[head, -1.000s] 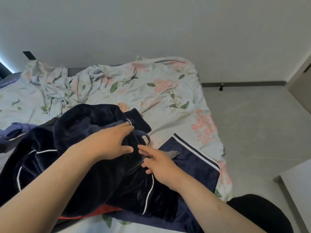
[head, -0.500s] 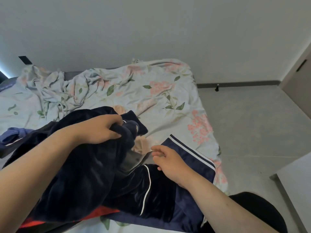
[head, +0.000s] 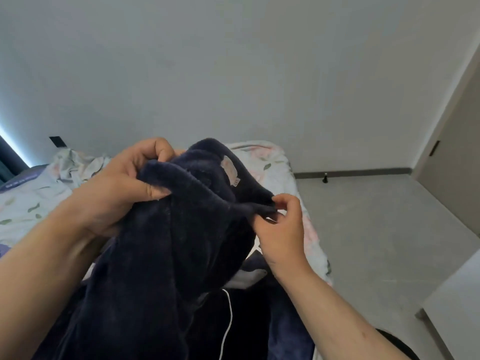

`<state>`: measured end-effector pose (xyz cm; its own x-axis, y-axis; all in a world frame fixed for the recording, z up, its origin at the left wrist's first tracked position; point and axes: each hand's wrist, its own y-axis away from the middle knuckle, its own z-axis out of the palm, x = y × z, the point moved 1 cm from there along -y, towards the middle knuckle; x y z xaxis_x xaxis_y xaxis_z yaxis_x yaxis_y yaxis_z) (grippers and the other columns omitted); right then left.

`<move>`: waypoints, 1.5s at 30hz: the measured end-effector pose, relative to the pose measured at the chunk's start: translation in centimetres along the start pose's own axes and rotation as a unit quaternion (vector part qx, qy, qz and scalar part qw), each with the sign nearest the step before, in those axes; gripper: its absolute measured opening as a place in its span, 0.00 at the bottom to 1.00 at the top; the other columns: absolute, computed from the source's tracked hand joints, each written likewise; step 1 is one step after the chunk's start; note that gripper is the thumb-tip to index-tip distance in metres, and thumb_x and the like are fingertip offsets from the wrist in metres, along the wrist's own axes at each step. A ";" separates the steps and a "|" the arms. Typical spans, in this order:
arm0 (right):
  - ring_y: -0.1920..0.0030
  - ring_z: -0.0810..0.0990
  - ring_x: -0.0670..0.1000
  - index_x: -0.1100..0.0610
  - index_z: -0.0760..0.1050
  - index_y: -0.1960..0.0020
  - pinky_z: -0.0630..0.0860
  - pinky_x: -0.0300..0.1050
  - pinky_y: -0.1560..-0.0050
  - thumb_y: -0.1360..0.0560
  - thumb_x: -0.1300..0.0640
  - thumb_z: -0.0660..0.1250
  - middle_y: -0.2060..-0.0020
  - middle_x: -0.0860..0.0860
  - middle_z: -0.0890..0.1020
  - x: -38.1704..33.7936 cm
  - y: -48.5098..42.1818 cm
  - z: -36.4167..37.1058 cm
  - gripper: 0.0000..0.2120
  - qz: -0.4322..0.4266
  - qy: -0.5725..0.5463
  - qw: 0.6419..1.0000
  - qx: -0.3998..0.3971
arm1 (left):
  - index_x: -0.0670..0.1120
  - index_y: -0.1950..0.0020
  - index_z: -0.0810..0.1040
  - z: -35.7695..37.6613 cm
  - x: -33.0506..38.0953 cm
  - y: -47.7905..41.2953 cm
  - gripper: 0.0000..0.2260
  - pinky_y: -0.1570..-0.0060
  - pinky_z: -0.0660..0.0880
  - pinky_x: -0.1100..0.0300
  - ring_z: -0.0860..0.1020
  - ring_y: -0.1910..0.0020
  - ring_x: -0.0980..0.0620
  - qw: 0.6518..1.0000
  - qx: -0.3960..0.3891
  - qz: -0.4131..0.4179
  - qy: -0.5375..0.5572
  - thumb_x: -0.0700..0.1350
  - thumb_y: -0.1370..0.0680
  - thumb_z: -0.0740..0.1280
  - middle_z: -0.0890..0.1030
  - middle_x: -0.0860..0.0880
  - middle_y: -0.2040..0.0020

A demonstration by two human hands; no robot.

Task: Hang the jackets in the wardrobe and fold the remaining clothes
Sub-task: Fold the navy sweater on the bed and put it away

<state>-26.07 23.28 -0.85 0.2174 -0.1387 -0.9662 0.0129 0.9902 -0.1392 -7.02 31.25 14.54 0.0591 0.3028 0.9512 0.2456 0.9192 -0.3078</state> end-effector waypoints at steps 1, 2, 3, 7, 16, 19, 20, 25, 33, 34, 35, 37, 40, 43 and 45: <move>0.45 0.81 0.47 0.33 0.69 0.43 0.81 0.42 0.50 0.33 0.56 0.79 0.38 0.47 0.73 -0.6 0.1 -0.3 0.29 0.012 -0.018 1.000 -0.003 | 0.50 0.66 0.74 0.5 0.4 0.1 0.16 0.72 0.73 0.71 0.76 0.73 0.59 1.000 0.005 0.014 0.020 0.28 0.35 0.59 0.78 0.53 0.69; 0.43 0.81 0.46 0.33 0.68 0.38 0.81 0.44 0.48 0.36 0.53 0.80 0.36 0.45 0.72 -1.1 0.2 -0.5 0.33 0.032 -0.027 0.999 -0.034 | 0.50 0.65 0.74 1.1 0.9 0.2 0.16 0.73 0.73 0.71 0.76 0.73 0.60 0.999 0.003 0.030 0.033 0.28 0.35 0.61 0.78 0.54 0.69; 0.43 0.81 0.48 0.34 0.70 0.37 0.81 0.45 0.48 0.37 0.51 0.80 0.37 0.45 0.76 -1.6 0.4 -0.6 0.33 0.050 -0.036 0.995 -0.077 | 0.51 0.65 0.74 1.5 1.2 0.3 0.17 0.72 0.73 0.71 0.76 0.73 0.60 0.998 0.002 0.048 0.039 0.28 0.38 0.63 0.77 0.54 0.69; 0.46 0.85 0.52 0.49 0.82 0.45 0.81 0.45 0.49 0.24 0.58 0.71 0.49 0.52 0.86 -4.5 0.6 -2.0 0.10 0.066 -0.016 0.984 -0.162 | 0.52 0.65 0.74 2.9 2.7 0.4 0.14 0.72 0.72 0.70 0.75 0.73 0.59 0.996 0.023 0.077 0.033 0.31 0.36 0.67 0.76 0.53 0.69; 0.52 0.86 0.54 0.58 0.80 0.47 0.82 0.51 0.51 0.20 0.64 0.62 0.52 0.57 0.86 -19.2 -1.1 -7.1 0.09 -0.045 0.165 0.976 -0.134 | 0.65 0.32 0.68 2.4 2.8 0.4 0.38 0.47 0.76 0.67 0.82 0.49 0.61 0.900 0.039 -0.001 -0.434 0.38 0.33 0.79 0.84 0.58 0.46; 0.56 0.85 0.51 0.55 0.81 0.50 0.84 0.49 0.58 0.21 0.66 0.61 0.54 0.56 0.86 -24.4 -1.0 -7.1 0.12 -0.084 0.159 0.978 -0.109 | 0.66 0.33 0.70 2.5 3.4 0.2 0.36 0.51 0.76 0.69 0.81 0.53 0.65 0.875 0.015 -0.079 -0.477 0.49 0.36 0.79 0.83 0.60 0.49; 0.58 0.85 0.51 0.53 0.81 0.52 0.83 0.47 0.60 0.21 0.66 0.61 0.56 0.54 0.86 -26.0 -0.9 -6.9 0.13 -0.095 0.145 0.980 -0.103 | 0.67 0.38 0.74 2.5 3.9 0.2 0.31 0.51 0.77 0.66 0.82 0.54 0.64 0.879 -0.017 -0.107 -0.465 0.52 0.38 0.78 0.84 0.60 0.51; 0.61 0.84 0.50 0.57 0.80 0.51 0.82 0.45 0.61 0.21 0.67 0.61 0.61 0.52 0.85 -31.7 0.5 -5.5 0.11 -0.138 0.162 0.972 -0.098 | 0.58 0.54 0.84 2.1 5.8 1.6 0.16 0.54 0.76 0.65 0.84 0.52 0.54 0.912 -0.151 -0.187 -0.331 0.48 0.40 0.77 0.86 0.53 0.53; 0.57 0.83 0.55 0.62 0.80 0.48 0.81 0.48 0.54 0.21 0.70 0.61 0.56 0.58 0.84 -38.7 3.6 -5.9 0.11 -0.182 0.268 0.941 -0.100 | 0.35 0.35 0.75 -1.8 8.0 1.9 0.31 0.40 0.74 0.43 0.77 0.40 0.32 0.982 -0.154 -0.091 -0.066 0.38 0.37 0.77 0.75 0.29 0.37; 0.56 0.82 0.56 0.64 0.80 0.46 0.80 0.51 0.52 0.21 0.70 0.61 0.56 0.60 0.84 -39.5 3.9 -6.2 0.10 -0.188 0.277 0.938 -0.091 | 0.36 0.35 0.76 -2.4 8.8 1.6 0.32 0.41 0.75 0.43 0.77 0.40 0.32 0.987 -0.137 -0.073 -0.029 0.39 0.38 0.79 0.75 0.29 0.36; 0.56 0.82 0.57 0.64 0.80 0.46 0.79 0.53 0.50 0.21 0.70 0.62 0.55 0.61 0.83 -40.4 4.1 -6.5 0.09 -0.193 0.286 0.935 -0.082 | 0.37 0.37 0.77 -3.1 9.6 1.2 0.32 0.42 0.77 0.43 0.77 0.41 0.32 0.993 -0.104 -0.055 -0.002 0.40 0.40 0.80 0.74 0.28 0.36; 0.55 0.82 0.58 0.63 0.80 0.46 0.79 0.57 0.46 0.21 0.69 0.63 0.53 0.63 0.84 -42.0 4.5 -7.1 0.09 -0.200 0.307 0.928 -0.071 | 0.38 0.40 0.79 -4.3 11.8 0.1 0.31 0.47 0.80 0.45 0.80 0.45 0.33 1.000 -0.024 -0.016 -0.010 0.41 0.42 0.81 0.76 0.29 0.39; 0.52 0.84 0.60 0.63 0.81 0.47 0.78 0.60 0.43 0.22 0.66 0.66 0.50 0.65 0.84 -44.1 4.9 -7.7 0.07 -0.212 0.343 0.912 -0.071 | 0.42 0.48 0.84 -5.0 16.2 -1.5 0.20 0.53 0.81 0.49 0.83 0.50 0.37 0.990 0.065 0.031 -0.122 0.39 0.40 0.77 0.82 0.33 0.46; 0.49 0.84 0.62 0.62 0.82 0.47 0.80 0.58 0.42 0.23 0.65 0.69 0.51 0.63 0.85 -46.3 5.3 -8.0 0.06 -0.224 0.374 0.897 -0.070 | 0.50 0.53 0.85 -5.4 20.7 -3.0 0.09 0.54 0.80 0.51 0.85 0.55 0.45 0.952 0.141 0.080 -0.261 0.38 0.29 0.73 0.86 0.43 0.54; 0.48 0.85 0.60 0.60 0.82 0.46 0.81 0.55 0.43 0.24 0.68 0.68 0.51 0.60 0.86 -48.0 5.8 -8.3 0.09 -0.221 0.398 0.887 -0.078 | 0.54 0.55 0.85 -6.1 23.4 -3.7 0.08 0.53 0.80 0.52 0.85 0.57 0.50 0.925 0.182 0.102 -0.317 0.41 0.25 0.72 0.86 0.49 0.56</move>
<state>-44.58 35.52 42.94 -0.5334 -0.5437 -0.6479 -0.2244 0.8295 -0.5114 -0.69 33.39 38.05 -0.5391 0.4610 0.7049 -0.0567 0.8152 -0.5765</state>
